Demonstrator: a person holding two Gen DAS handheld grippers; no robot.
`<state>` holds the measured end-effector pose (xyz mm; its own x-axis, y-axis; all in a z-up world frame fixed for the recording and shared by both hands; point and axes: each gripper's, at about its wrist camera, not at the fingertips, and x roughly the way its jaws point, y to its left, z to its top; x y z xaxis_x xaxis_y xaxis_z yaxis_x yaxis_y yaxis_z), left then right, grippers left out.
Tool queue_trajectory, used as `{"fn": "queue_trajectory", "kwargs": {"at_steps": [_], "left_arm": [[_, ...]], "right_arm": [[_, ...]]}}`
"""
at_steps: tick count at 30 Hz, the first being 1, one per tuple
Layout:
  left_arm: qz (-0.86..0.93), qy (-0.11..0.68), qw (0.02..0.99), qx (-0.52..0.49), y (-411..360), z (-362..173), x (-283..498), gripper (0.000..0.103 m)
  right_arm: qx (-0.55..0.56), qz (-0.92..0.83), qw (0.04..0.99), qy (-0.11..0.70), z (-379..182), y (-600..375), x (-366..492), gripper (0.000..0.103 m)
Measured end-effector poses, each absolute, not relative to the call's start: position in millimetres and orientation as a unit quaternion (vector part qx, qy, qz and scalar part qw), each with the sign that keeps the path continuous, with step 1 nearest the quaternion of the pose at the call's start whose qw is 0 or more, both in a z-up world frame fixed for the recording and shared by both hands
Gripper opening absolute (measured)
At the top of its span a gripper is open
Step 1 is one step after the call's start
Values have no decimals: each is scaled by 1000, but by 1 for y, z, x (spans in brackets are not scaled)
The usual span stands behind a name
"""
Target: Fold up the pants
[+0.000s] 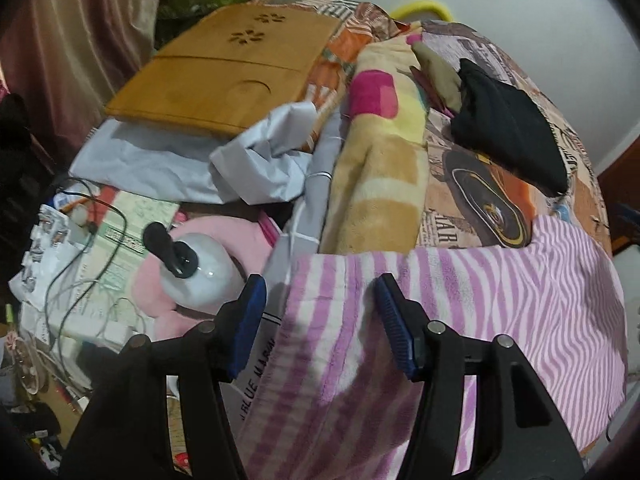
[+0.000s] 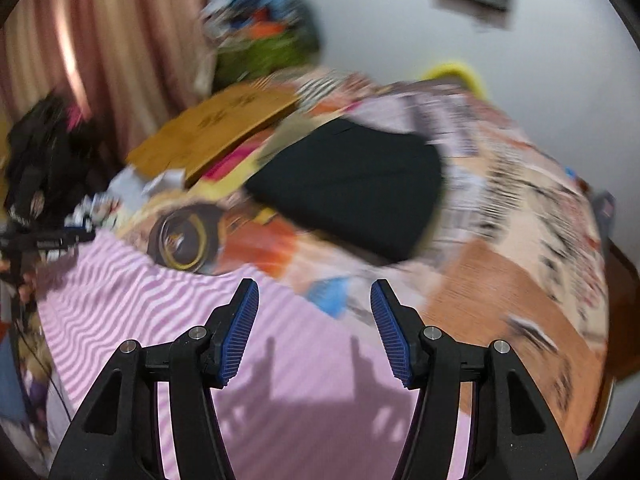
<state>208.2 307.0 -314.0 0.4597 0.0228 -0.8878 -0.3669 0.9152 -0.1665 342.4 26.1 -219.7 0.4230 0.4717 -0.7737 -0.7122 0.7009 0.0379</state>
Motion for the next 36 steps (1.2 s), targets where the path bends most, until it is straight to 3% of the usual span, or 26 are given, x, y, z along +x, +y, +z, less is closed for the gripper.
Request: {"fn": "queue_trajectory", "kwargs": {"at_steps": [6,9,11,14,18,20,30,32,36], "left_arm": [[97,503,836,-197,314,-319,207,58],[72,497,841,-201,310,-317,206,38],[73,492,845,-197,307,-314,206,35],[76,484,853,-180,302,-308,204,33],[93,463,867,-160,298,-294,197,29],[108,451,875,-142,297,-284,192,3],[155,441,877,-107,306,-279,181,5],[168,450,872,-91,307,-285,183,5],[166,473,857,-121,320,-302,188,7]], "right_arm": [[-204,398,762,469,-277,89,364,54],[-201,416,727,508,-295,103,370,52],[-197,429,710,523,-301,106,370,33],[-206,430,711,517,-300,107,363,15],[-209,425,730,493,-290,107,354,10],[-213,420,743,476,-287,110,353,9],[-239,379,795,409,-273,117,354,7],[-251,367,801,400,-274,117,356,2],[-248,357,805,405,-274,116,368,2]]}}
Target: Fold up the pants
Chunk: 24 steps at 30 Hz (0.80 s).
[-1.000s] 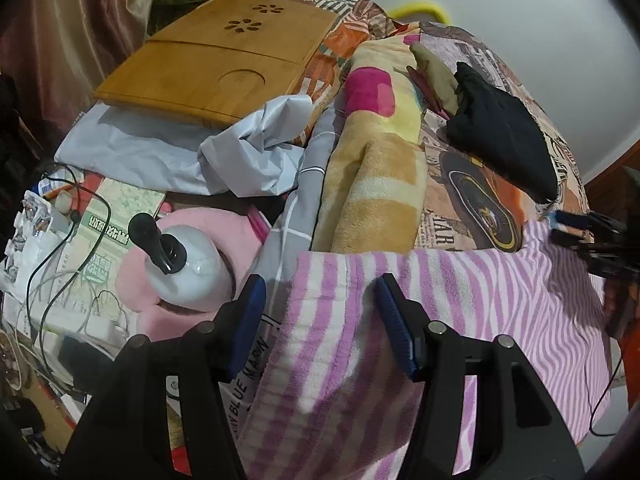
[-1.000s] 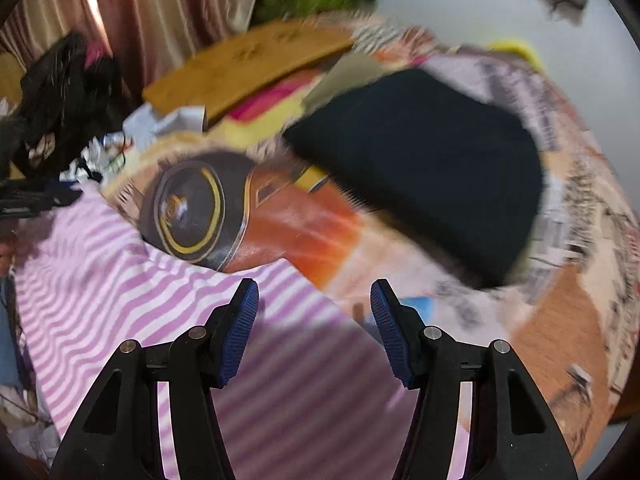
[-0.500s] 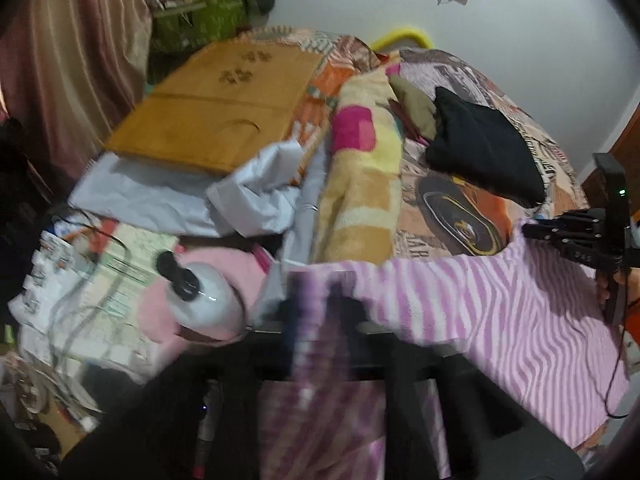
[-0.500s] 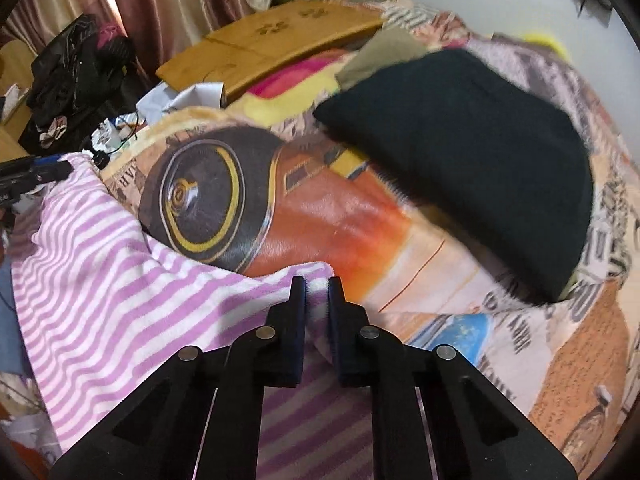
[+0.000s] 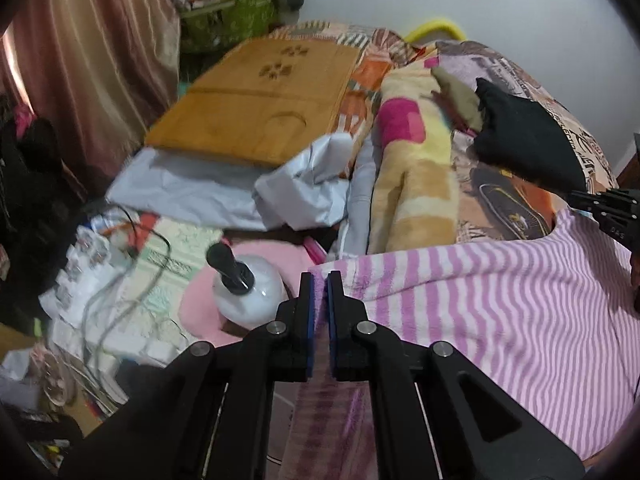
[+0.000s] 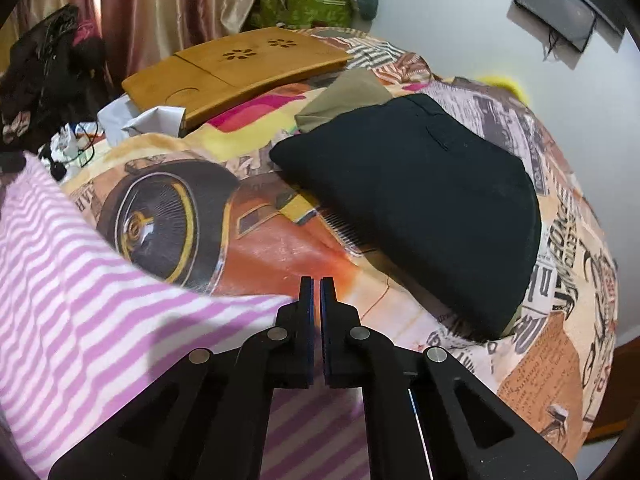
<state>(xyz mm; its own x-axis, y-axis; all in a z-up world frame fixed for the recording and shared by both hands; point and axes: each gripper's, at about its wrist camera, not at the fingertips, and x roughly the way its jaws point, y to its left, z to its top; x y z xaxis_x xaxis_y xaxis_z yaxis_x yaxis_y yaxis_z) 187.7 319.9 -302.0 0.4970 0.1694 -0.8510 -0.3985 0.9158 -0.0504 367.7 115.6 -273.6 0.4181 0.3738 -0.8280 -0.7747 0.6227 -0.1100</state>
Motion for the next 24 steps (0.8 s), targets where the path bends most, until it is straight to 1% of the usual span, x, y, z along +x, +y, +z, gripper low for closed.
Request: {"fn": "queue_trajectory", "kwargs": {"at_steps": [2,5,8,9,10,13,14,17,19,21,24], "left_arm": [[175,480,849,-131,324,-304,187,8],[183,468,854,-138,327,-290,179,8],[190,448,865,-125,321,-267,169,15],[190,440,870,-116,315,-257,165,19],[189,434,874,-108,309,-248,163,24],[177,415,888,-91,290,-228,155,33],[171,409,892,-86,281,-221,153,34],[144,396,904,-69,248,-205,149,38],[122,390,911,-56,225,-197,148,41],[97,382,918,-47,201,-190,149,41],[48,369,927,-33,154,-182,152,48]], "right_arm": [[-233,356,804,415,-271,111,370,2],[-225,356,807,414,-261,102,364,3],[-216,354,813,410,-245,87,354,7],[-209,354,815,408,-239,80,351,8],[-201,353,819,406,-230,70,345,11],[-181,346,832,393,-211,46,331,23],[-175,341,838,387,-204,37,324,28],[-160,322,858,367,-183,5,301,36],[-148,304,872,355,-172,-21,283,40],[-136,279,886,344,-164,-52,263,44],[-112,244,902,338,-161,-101,235,47]]}}
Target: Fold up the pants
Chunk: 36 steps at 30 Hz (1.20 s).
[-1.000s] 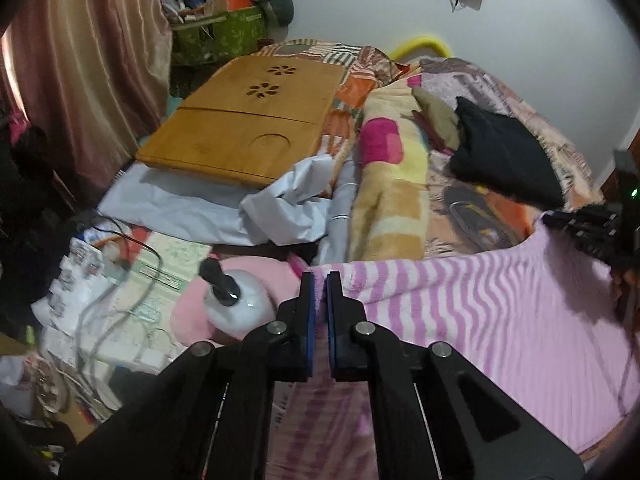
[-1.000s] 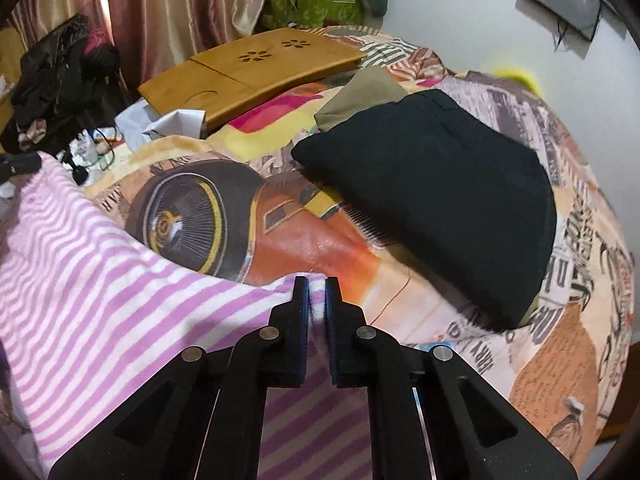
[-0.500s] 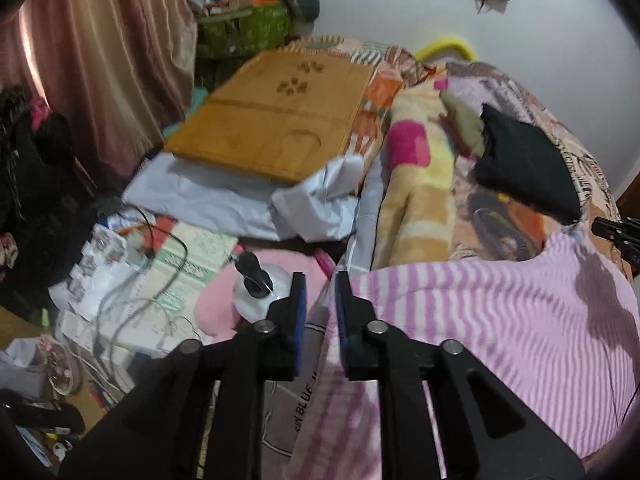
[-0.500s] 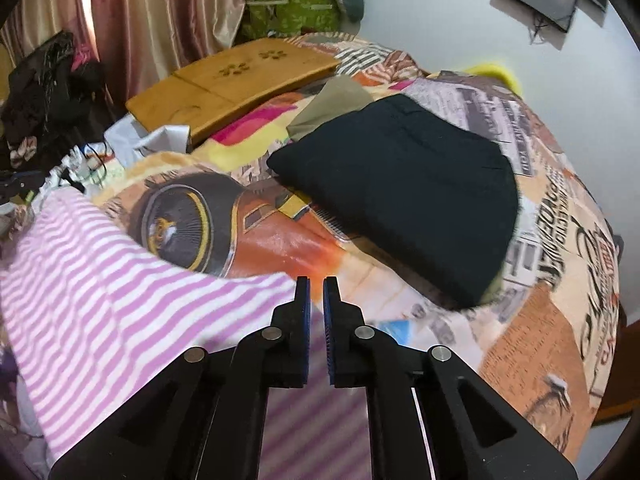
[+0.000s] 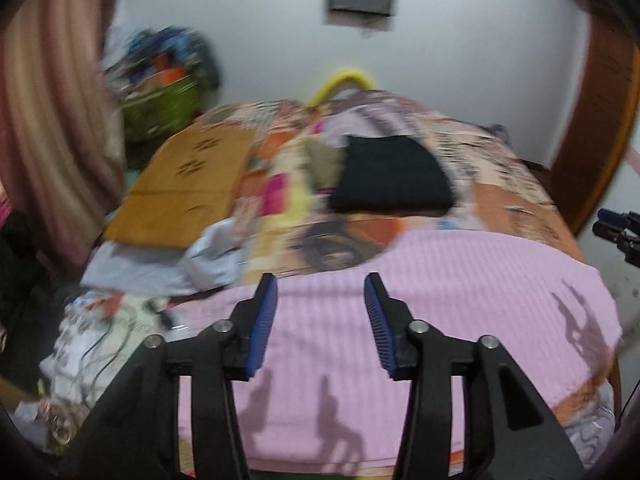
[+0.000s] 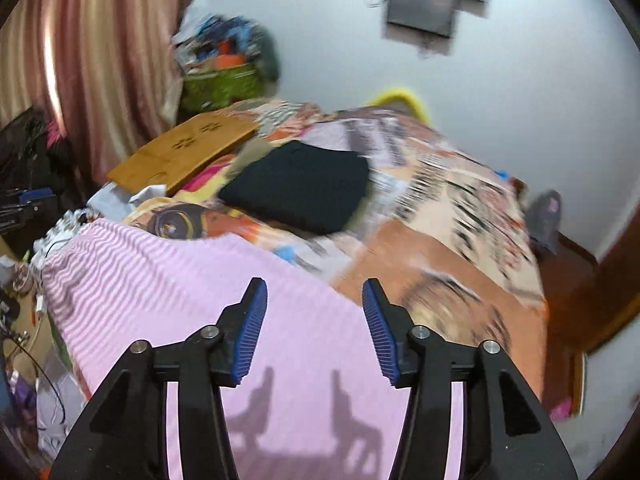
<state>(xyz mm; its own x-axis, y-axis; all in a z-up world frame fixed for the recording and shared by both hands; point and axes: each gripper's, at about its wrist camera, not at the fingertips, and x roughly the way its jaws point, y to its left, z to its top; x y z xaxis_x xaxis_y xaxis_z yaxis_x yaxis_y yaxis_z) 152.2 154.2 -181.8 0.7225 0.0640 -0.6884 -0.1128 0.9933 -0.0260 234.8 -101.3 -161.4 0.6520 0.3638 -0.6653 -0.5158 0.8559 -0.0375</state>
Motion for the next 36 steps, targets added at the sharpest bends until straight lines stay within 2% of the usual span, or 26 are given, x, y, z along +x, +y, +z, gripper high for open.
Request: {"fn": "queue_trajectory", "kwargs": {"at_steps": [3,11,22,30,36], "left_arm": [[1,361,932,-13,103,-176,159,51],[-104,381,918,31,-40,-180,196,55],[-186,451,868,86,-205,-237,233,57],[-199,499,833,128,-261,-286,230,57],[-183,483,842,157,-277,-298,226,70]], "right_arm": [[-85,198,915,342,-163,-155,207,51],[38,71,929,362,-192,-296,135,52],[164,-51,895,411,-272,-407,89,52],[235,-19,870,433,-314,-425,91,52],[306,12,843,442,-336,-435,97,52]]}}
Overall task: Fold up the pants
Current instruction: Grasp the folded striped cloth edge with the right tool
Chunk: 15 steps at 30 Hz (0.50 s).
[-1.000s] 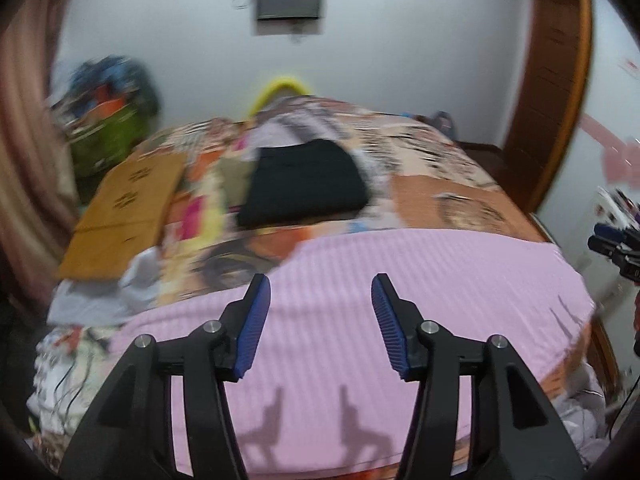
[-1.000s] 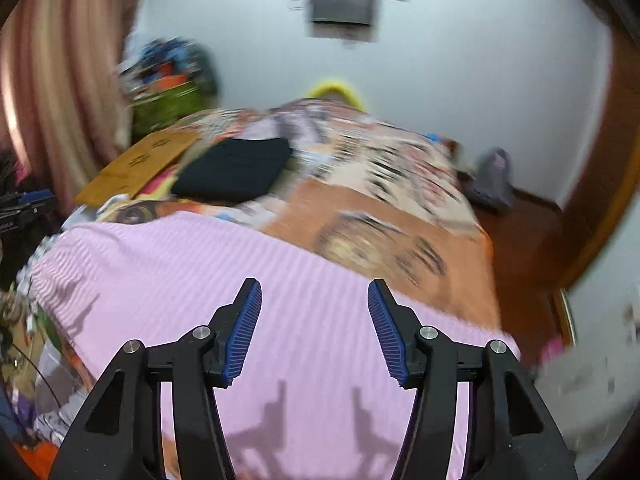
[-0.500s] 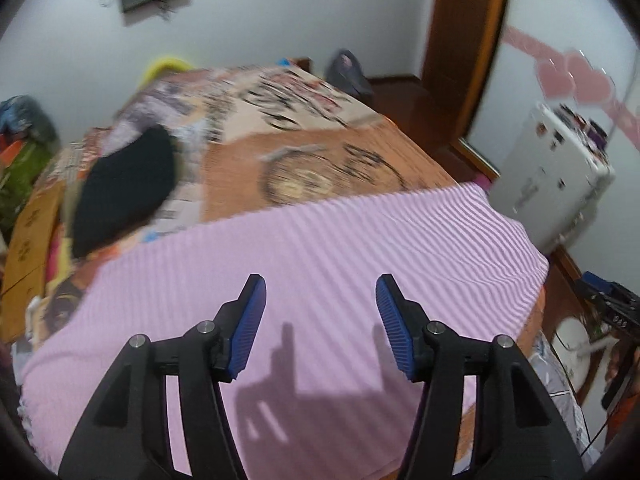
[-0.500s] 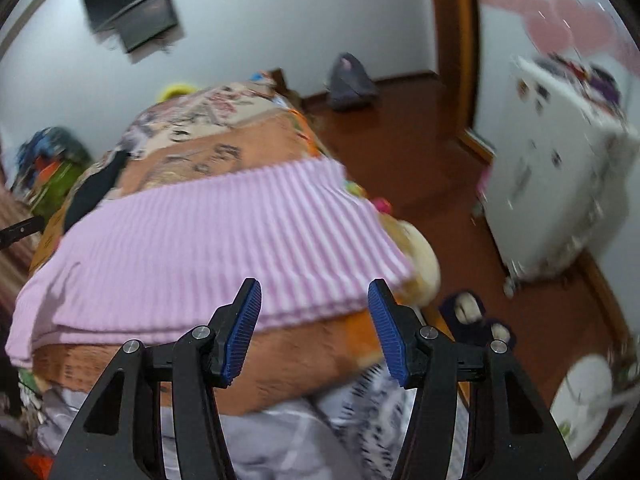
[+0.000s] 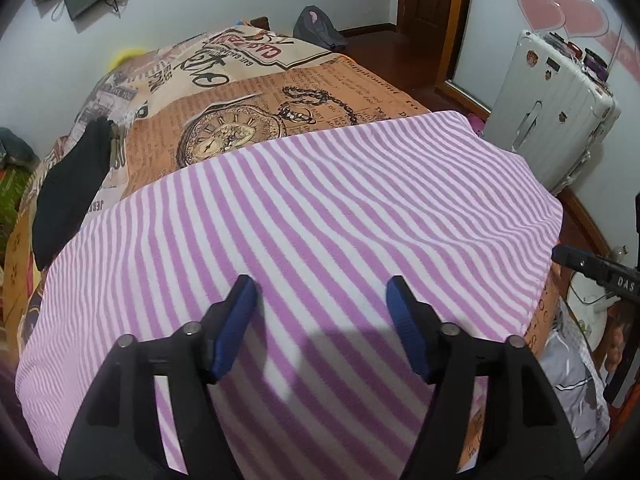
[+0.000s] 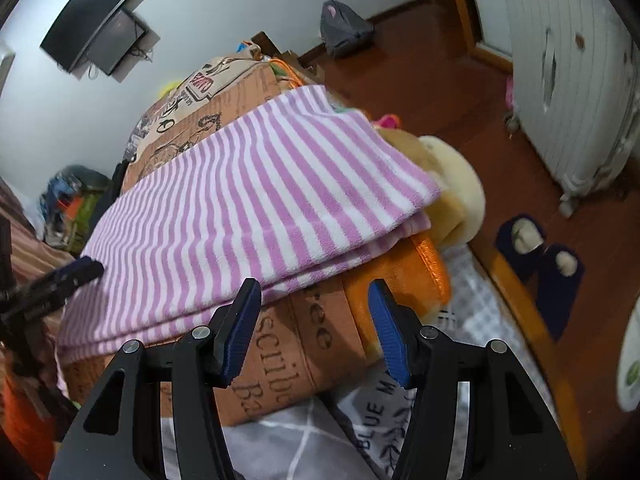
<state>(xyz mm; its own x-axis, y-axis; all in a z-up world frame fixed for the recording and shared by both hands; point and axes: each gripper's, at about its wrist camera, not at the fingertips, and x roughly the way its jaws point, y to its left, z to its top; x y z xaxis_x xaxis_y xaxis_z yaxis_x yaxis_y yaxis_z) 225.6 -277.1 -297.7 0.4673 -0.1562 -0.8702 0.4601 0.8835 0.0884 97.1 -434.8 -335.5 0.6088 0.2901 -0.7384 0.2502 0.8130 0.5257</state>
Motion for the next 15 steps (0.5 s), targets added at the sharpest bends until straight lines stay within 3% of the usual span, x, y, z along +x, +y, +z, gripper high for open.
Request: {"fn": "queue_trajectory", "kwargs": {"at_steps": [7,15], "left_arm": [[-176,477,845,166,-284,-301,229,78],[-174,477,845,170,-288,-302,230,79]], "right_arm": [[353,23,826,439,-350,-441,108,56],[402,11,824,398,-348,-454,114,59]]}}
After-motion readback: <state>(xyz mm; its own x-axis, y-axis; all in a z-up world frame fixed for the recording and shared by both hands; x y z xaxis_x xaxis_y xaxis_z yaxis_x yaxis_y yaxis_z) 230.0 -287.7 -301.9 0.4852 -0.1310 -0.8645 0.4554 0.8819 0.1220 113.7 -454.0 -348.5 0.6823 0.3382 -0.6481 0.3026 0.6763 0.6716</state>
